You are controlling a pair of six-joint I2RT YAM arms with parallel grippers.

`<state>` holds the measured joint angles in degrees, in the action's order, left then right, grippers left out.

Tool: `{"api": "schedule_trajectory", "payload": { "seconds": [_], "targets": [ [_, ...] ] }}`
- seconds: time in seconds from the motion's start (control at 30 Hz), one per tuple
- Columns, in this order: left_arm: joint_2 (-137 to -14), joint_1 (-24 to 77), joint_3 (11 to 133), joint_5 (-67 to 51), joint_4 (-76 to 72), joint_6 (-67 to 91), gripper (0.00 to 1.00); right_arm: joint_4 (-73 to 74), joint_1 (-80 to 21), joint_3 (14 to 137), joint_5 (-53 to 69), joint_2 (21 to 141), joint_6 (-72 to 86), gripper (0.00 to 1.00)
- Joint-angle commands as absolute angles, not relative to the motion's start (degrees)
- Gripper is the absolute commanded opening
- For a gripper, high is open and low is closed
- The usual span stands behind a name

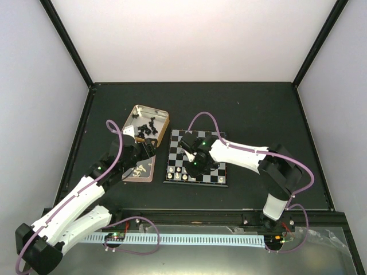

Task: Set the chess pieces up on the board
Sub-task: Adjust the chess piece on the chessboard, then pick up the chess piece from the storage box.

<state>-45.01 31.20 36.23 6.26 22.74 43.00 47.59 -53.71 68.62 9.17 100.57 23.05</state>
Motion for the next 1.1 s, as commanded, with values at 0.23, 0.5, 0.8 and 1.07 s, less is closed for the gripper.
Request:
{"api": "schedule_trajectory", "payload": {
  "seconds": [0.23, 0.5, 0.8, 1.07],
  "targets": [
    [-45.44, 31.02, 38.14, 7.46, 23.59, 42.37, 0.76, 46.33, -54.01, 68.64, 11.55, 100.9, 23.03, 0.2],
    [-45.61, 31.01, 38.06, 7.96, 24.13, 42.99, 0.77, 45.96, -54.03, 68.72, 10.2, 99.98, 24.16, 0.32],
    [-47.61, 29.05, 36.6, 10.42, 28.29, 45.32, 0.78, 41.53, -53.96, 68.2, 2.03, 90.9, 27.96, 0.44],
    [-55.2, 23.61, 33.53, 6.67, 30.38, 43.46, 0.46, 38.63, -53.95, 65.24, -2.22, 87.52, 28.05, 0.41]
  ]
}}
